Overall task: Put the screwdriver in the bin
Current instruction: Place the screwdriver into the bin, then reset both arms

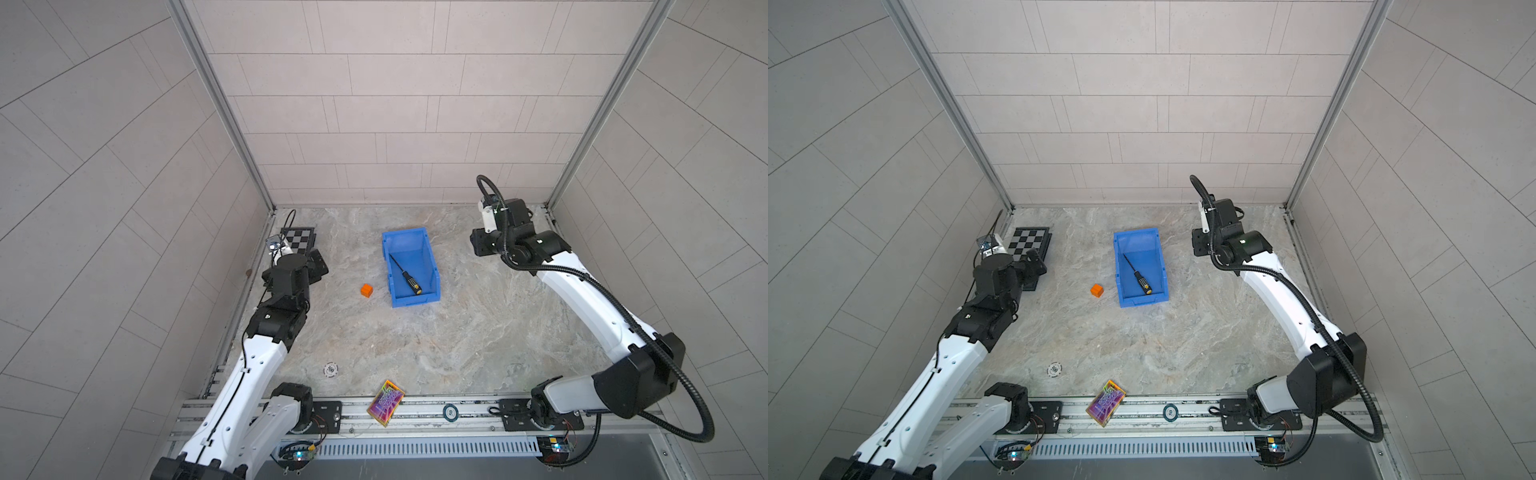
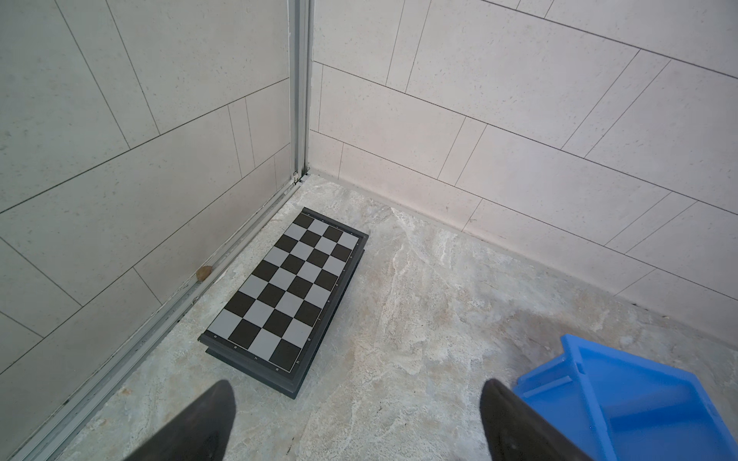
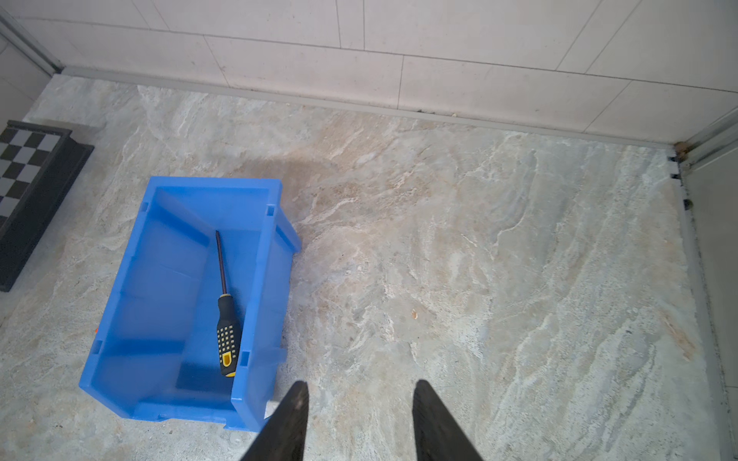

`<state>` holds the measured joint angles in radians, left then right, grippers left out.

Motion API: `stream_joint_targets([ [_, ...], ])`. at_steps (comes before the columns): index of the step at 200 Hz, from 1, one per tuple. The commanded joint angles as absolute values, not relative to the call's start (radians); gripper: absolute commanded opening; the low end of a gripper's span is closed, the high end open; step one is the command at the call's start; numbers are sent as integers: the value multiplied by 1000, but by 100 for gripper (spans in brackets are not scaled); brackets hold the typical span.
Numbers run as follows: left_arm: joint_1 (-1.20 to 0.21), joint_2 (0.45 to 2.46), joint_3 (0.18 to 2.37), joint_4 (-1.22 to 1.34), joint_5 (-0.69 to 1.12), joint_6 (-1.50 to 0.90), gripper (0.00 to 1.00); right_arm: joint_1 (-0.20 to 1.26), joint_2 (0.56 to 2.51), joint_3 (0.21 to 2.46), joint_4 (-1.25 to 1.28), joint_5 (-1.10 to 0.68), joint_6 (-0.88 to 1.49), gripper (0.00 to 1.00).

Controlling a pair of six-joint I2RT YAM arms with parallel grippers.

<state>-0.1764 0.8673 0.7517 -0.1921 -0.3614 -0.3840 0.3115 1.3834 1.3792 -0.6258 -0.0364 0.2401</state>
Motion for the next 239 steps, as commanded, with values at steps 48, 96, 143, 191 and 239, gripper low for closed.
stream_joint_targets([
  [48, -176, 887, 799, -179, -365, -357, 100, 223, 1281, 1288, -613, -75, 251, 49],
  [96, -175, 902, 802, -170, -350, -359, 100, 189, 1238, 1230, -614, -76, 258, 58],
  [143, -176, 895, 800, -169, -342, -366, 99, 156, 1188, 1181, -618, -69, 255, 65],
  [191, -176, 869, 785, -172, -354, -343, 100, 128, 1171, 1152, -617, -37, 253, 82],
  [239, -176, 815, 716, -83, -320, -250, 99, 127, 1142, 1107, -567, 37, 289, 99],
])
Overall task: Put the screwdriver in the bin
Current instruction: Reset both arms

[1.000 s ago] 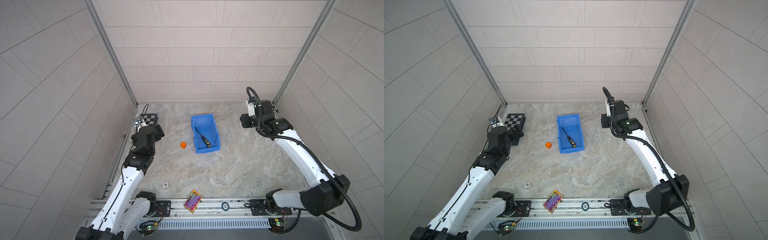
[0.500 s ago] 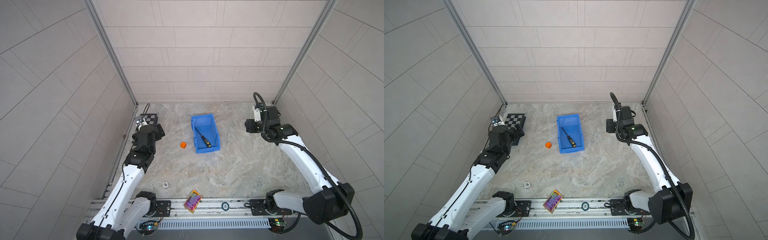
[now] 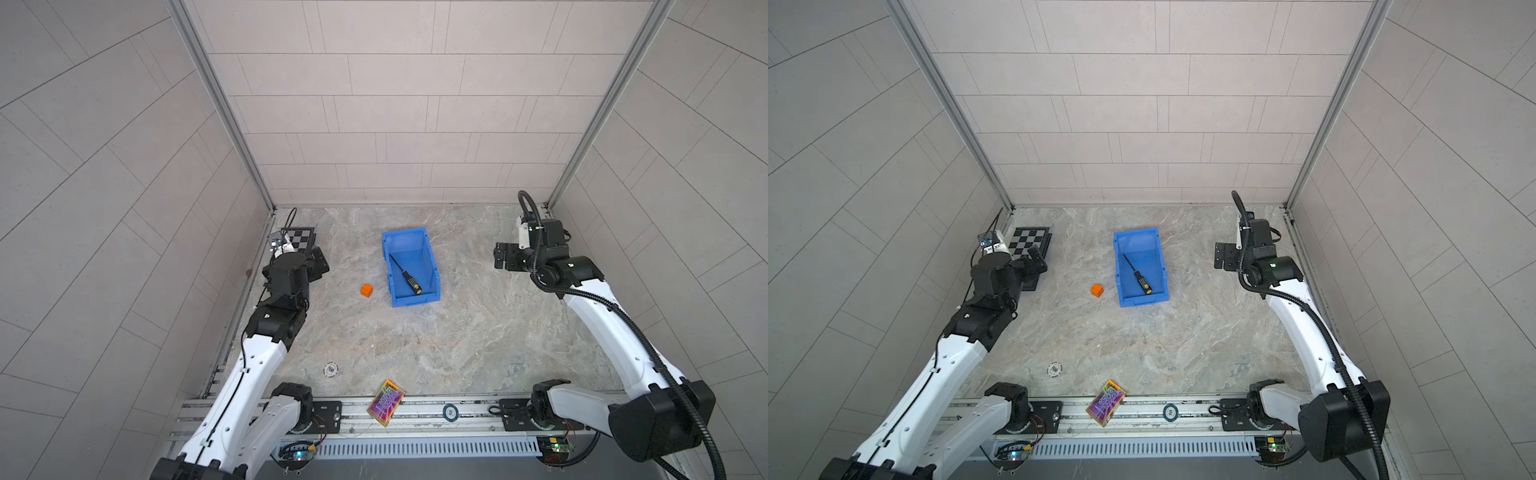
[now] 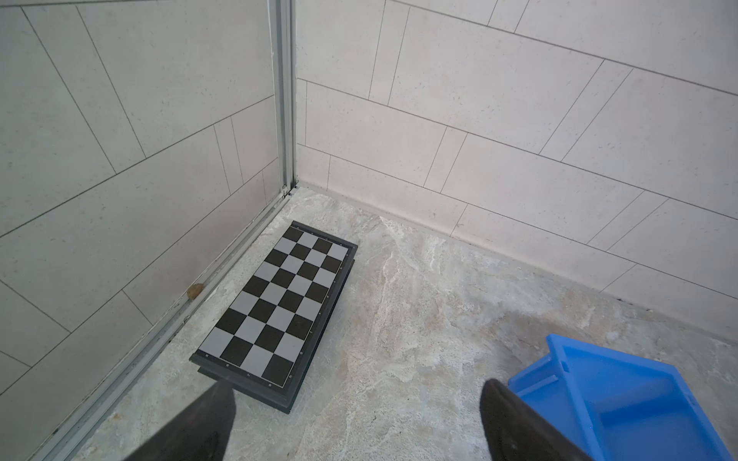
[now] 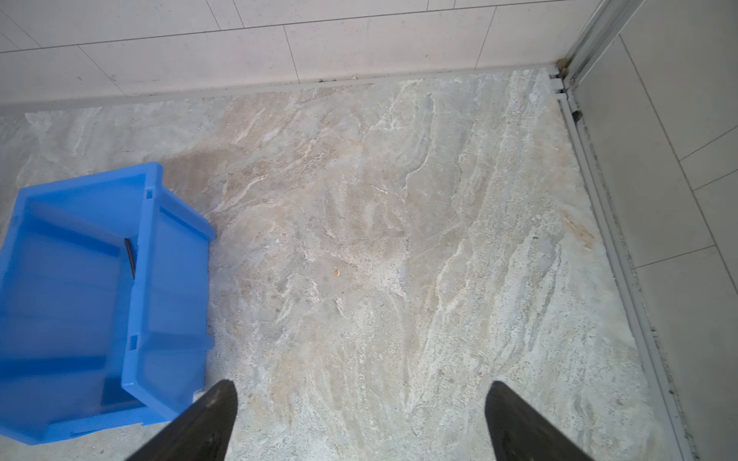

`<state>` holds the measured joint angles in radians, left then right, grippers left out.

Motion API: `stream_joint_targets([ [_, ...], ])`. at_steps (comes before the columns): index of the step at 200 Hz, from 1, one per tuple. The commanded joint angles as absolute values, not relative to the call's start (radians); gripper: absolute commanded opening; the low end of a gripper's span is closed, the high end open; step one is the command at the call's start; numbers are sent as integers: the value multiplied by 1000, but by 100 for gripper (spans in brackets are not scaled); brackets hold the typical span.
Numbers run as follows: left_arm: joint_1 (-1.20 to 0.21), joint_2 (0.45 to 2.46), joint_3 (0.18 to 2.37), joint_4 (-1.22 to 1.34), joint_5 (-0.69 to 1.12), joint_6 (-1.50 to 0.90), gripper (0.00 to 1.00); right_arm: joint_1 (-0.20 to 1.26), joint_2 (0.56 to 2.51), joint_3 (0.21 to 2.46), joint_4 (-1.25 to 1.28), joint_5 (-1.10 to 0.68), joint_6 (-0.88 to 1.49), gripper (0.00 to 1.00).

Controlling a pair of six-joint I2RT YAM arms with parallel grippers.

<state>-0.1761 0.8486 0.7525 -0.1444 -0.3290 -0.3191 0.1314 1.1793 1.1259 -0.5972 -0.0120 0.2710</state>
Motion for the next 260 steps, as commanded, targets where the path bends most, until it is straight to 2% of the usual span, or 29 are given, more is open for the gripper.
stream_joint_targets([
  [1, -177, 814, 714, -82, -320, -247, 99, 127, 1143, 1107, -567, 39, 292, 99],
  [71, -164, 805, 667, 5, -334, -119, 99, 128, 1091, 997, -446, 36, 310, 99],
  [127, -58, 798, 487, 299, -241, -56, 100, 127, 1047, 870, -275, 92, 271, 99],
  [179, -51, 888, 427, 431, -254, -69, 99, 127, 1042, 645, 114, 38, 228, 99],
  [204, -48, 888, 388, 489, -282, -61, 99, 127, 1038, 625, 127, 54, 179, 99],
  [236, -49, 1041, 342, 694, -162, -78, 99, 126, 1053, 583, 176, 167, 128, 99],
  [260, -64, 1193, 301, 904, -168, -72, 99, 116, 1074, 550, 218, 199, 87, 99],
])
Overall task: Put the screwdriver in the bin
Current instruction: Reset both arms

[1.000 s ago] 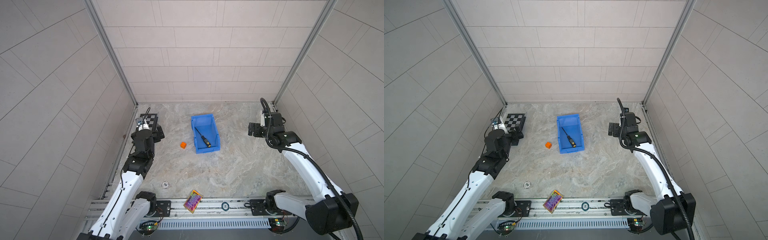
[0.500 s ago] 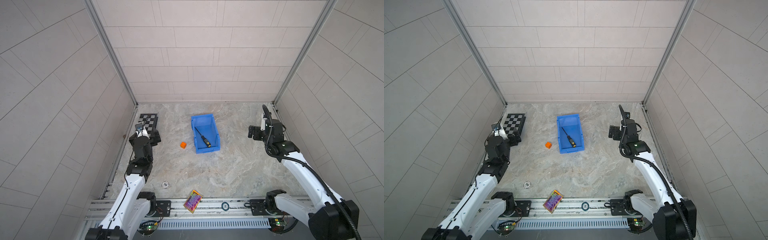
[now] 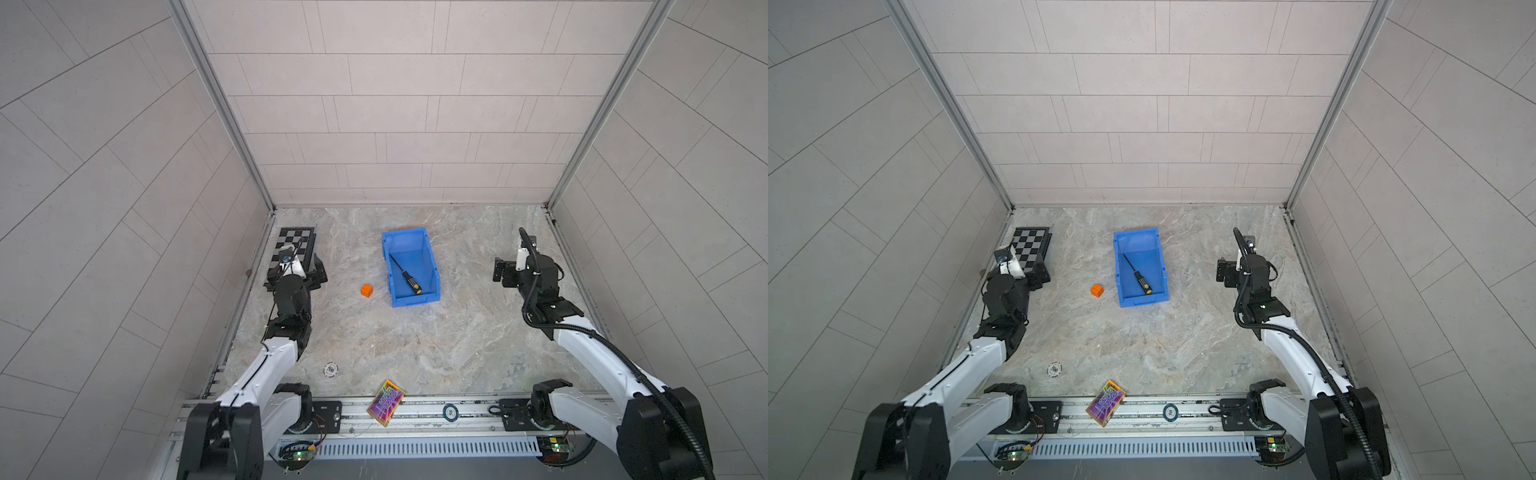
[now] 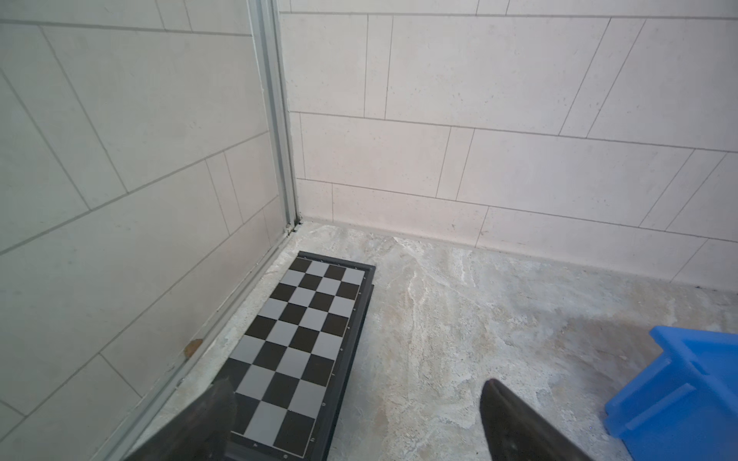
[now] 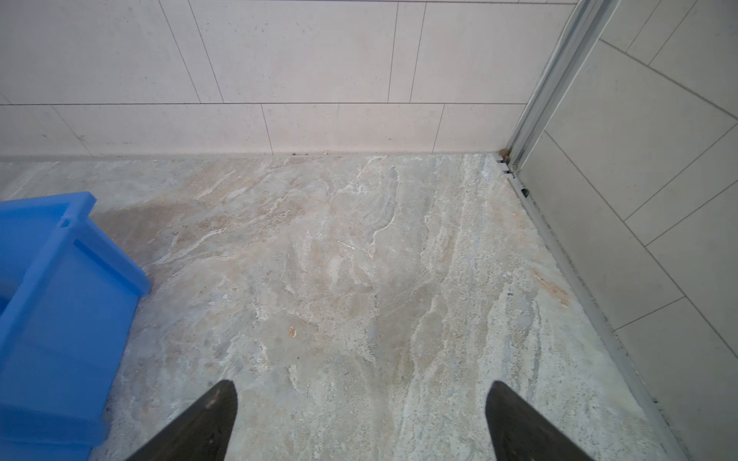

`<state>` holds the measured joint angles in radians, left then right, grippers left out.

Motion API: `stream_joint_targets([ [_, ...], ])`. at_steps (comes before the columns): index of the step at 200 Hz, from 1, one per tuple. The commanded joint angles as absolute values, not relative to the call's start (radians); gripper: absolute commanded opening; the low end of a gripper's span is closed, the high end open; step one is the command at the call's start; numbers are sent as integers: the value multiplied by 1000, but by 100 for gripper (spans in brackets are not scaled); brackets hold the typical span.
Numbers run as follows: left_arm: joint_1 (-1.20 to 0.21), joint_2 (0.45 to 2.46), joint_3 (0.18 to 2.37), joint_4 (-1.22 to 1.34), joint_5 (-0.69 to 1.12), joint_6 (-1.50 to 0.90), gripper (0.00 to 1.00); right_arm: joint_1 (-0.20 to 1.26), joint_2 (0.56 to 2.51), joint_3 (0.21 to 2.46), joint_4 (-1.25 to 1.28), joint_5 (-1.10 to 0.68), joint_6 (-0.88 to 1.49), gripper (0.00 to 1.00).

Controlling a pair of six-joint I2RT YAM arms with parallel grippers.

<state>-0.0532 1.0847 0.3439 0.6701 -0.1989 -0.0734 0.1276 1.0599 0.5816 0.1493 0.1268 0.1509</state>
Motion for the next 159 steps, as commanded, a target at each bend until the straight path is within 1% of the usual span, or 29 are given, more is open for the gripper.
stream_joint_targets([
  [1, -64, 1194, 303, 904, -168, -72, 99, 115, 1074, 550, 218, 200, 86, 99],
  [9, -65, 1181, 328, 839, -158, -62, 100, 110, 1080, 539, 227, 205, 81, 99],
  [28, -71, 1222, 343, 867, -177, -17, 100, 101, 1113, 481, 353, 221, 77, 99],
  [40, -69, 1233, 373, 817, -190, -8, 99, 98, 1164, 459, 439, 222, 63, 99],
  [58, -75, 1230, 386, 786, -165, 6, 100, 97, 1258, 465, 502, 215, 21, 99],
  [79, -93, 1220, 356, 752, -179, 14, 99, 98, 1337, 434, 636, 201, 26, 99],
  [101, -101, 1280, 298, 873, -235, -18, 99, 97, 1383, 400, 740, 207, 7, 99],
  [121, -109, 1345, 349, 876, -255, 11, 99, 90, 1425, 366, 833, 211, 8, 99],
  [135, -113, 1432, 353, 932, -236, 25, 100, 90, 1477, 321, 964, 218, 11, 99],
  [146, -125, 1489, 340, 1032, -280, 31, 99, 90, 1550, 281, 1082, 219, 14, 99],
  [154, -123, 1459, 346, 967, -278, 14, 99, 91, 1621, 254, 1247, 219, 4, 99],
  [159, -119, 1466, 344, 969, -273, 15, 99, 91, 1625, 246, 1263, 222, 3, 99],
])
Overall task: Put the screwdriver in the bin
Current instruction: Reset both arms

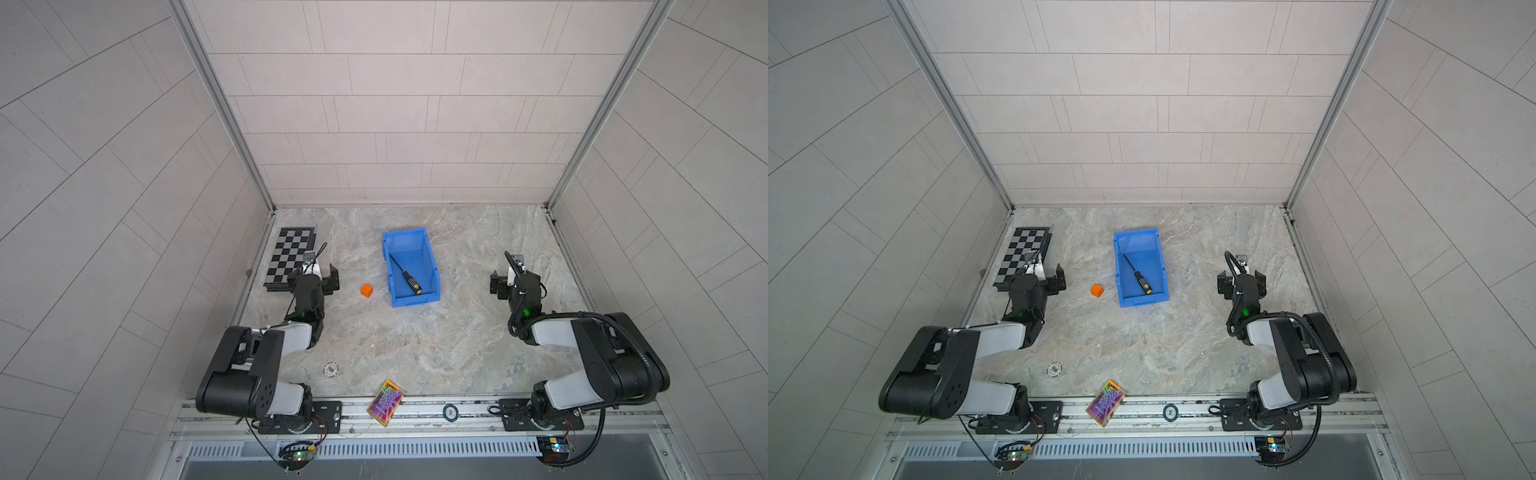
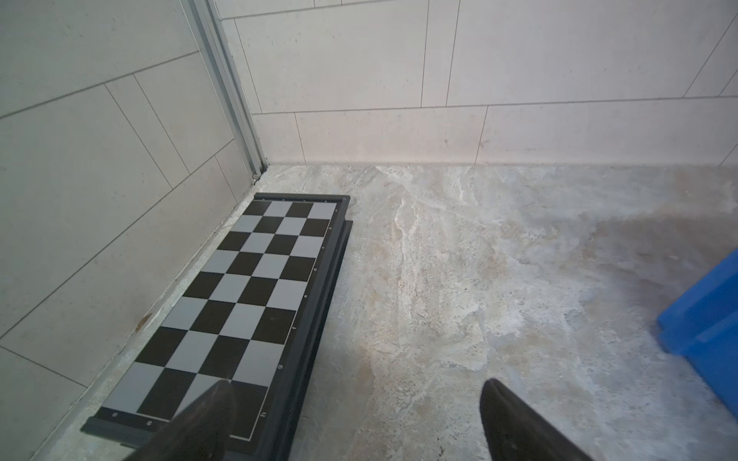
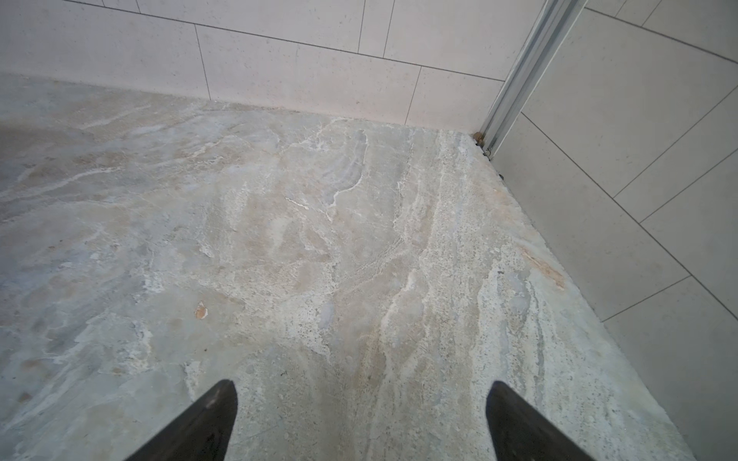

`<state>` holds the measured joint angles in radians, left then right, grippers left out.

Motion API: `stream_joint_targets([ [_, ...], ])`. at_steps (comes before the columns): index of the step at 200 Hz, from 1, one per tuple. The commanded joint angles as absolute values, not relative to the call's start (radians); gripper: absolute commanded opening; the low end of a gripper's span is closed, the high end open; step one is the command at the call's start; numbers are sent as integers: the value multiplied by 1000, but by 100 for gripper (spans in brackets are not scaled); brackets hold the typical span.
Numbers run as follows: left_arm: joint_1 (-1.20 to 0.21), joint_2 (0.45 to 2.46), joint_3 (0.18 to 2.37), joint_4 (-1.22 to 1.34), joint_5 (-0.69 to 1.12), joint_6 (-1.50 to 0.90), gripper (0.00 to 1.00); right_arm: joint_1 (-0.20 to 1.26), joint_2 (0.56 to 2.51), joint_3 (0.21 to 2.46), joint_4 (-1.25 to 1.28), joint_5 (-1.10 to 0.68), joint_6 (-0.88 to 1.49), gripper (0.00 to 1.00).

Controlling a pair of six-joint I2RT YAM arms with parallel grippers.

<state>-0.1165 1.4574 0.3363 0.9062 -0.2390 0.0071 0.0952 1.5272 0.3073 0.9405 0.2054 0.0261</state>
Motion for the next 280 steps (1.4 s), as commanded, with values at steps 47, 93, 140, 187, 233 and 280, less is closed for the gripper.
stream_joint_targets([
  [47, -94, 1474, 355, 966, -221, 4, 99, 81, 1584, 390, 923, 228, 28, 99],
  [93, -97, 1468, 353, 961, -221, 7, 99, 84, 1588, 384, 943, 230, 20, 99],
  [140, -103, 1470, 354, 962, -227, 12, 99, 84, 1588, 382, 945, 230, 20, 99],
  [187, -103, 1470, 356, 959, -227, 12, 99, 84, 1589, 385, 940, 226, 23, 99],
  [233, -103, 1470, 357, 957, -226, 12, 99, 84, 1589, 382, 943, 228, 22, 99],
  [280, -104, 1471, 358, 955, -225, 10, 100, 84, 1588, 382, 945, 227, 23, 99],
])
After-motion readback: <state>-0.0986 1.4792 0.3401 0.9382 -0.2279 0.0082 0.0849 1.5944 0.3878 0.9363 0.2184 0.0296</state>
